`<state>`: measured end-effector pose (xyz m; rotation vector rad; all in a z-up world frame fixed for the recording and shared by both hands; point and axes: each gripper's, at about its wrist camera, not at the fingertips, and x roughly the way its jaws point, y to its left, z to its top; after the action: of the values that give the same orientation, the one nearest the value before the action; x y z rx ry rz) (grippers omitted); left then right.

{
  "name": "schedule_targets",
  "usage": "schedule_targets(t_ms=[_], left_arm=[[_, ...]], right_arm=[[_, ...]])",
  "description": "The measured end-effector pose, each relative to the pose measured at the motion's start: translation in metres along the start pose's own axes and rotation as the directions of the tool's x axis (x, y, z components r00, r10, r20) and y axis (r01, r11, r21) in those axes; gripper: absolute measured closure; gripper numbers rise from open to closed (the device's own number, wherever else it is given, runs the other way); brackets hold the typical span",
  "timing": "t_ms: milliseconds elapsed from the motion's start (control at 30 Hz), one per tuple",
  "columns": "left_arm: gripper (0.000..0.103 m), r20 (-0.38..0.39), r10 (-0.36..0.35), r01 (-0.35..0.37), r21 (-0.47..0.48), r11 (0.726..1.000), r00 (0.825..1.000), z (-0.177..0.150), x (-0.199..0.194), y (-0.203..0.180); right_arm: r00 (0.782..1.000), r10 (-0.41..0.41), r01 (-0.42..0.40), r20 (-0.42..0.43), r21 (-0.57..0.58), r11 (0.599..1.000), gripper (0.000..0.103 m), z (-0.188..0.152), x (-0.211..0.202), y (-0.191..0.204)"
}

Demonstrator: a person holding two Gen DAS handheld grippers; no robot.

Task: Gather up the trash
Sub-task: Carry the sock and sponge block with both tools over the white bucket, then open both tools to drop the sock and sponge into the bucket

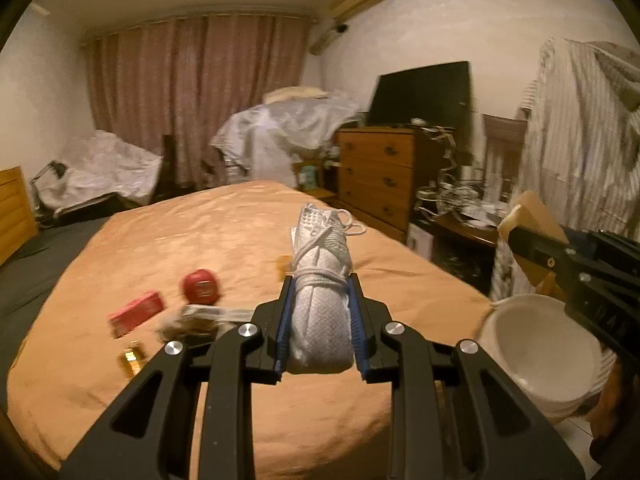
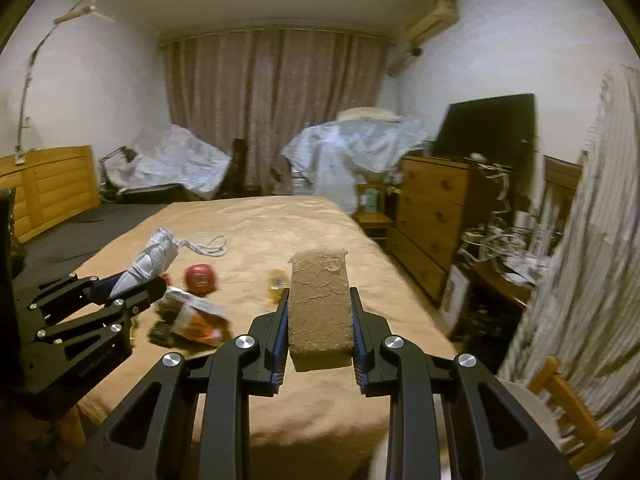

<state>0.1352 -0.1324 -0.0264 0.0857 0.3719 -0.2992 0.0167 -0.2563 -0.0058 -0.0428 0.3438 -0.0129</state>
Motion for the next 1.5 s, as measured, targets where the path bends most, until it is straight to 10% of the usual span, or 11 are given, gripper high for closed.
schedule_targets(t_ms=[500,1033,1500], left_arm=[[0.079,-0.119,-0.282,0.293,0.084,0.952,0.952,0.007,0.046,-0.133],[0.078,-0.457,-0.416,0.490,0.050,0.870,0.786,-0.027,0.114,-0.207],[0.077,-0.486,-0.400,0.482,0.052,0.874,0.777,-0.035,0.125,-0.208]], right_arm=[[0.963,-0.207,0.223,-0.173,0.080,0.972,0.075,-0.033,-0.037,-0.181],[0.845,-0.064,0.185,-0.530,0.178,0.966,0.075,-0.090,0.032,-0.275],[0.828,-0.043,0.171,-0.560,0.180,0.969,0.075,-0.102,0.034,-0.264]])
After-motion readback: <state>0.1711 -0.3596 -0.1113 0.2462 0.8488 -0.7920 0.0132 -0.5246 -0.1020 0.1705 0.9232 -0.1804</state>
